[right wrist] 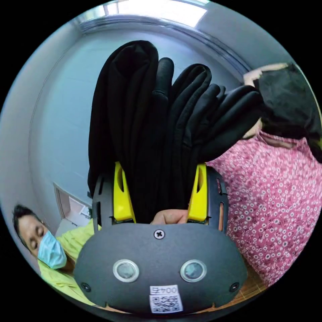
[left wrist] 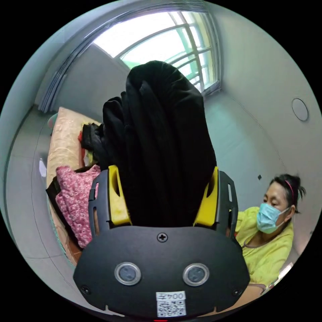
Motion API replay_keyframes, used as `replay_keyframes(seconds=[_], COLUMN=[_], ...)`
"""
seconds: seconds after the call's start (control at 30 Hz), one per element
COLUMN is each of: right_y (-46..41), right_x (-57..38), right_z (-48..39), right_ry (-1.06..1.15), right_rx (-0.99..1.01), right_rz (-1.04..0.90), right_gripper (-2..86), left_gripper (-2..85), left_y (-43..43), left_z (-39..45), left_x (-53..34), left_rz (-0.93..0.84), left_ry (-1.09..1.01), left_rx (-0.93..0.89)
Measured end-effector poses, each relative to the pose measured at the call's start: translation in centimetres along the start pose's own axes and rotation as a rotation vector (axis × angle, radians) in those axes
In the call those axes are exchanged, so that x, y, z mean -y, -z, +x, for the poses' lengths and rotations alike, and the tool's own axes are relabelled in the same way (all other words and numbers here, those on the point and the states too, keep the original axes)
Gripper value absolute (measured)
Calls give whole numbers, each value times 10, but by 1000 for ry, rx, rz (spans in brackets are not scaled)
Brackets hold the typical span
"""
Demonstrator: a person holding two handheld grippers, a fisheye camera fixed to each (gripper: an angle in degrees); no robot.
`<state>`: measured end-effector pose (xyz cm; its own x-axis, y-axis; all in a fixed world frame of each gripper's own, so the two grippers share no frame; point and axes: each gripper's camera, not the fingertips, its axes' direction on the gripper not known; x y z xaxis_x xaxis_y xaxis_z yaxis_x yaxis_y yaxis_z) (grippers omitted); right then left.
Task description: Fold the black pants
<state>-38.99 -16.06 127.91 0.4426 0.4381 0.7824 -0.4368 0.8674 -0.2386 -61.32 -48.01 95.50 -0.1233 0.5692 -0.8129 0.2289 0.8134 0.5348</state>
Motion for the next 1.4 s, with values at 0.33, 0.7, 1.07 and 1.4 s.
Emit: replay_keyframes(seconds=[0.33, 0.7, 1.07, 1.4], right_y=[-53, 15, -172, -77], right_x=[-60, -89, -33, -263], right_z=[189, 33, -26, -77], right_ry=[-421, -112, 168, -44], right_rx=[98, -395, -534, -942], right_rz=[19, 413, -57, -56], right_gripper=[250, 173, 3, -5], left_gripper=[282, 215, 22, 2], left_y=[-66, 18, 55, -178], left_z=[-123, -19, 153, 365], left_x=[-52, -87, -220, -430], left_rz=[-139, 451, 282, -491], left_ry=[313, -3, -83, 19], left_rx=[184, 102, 483, 737])
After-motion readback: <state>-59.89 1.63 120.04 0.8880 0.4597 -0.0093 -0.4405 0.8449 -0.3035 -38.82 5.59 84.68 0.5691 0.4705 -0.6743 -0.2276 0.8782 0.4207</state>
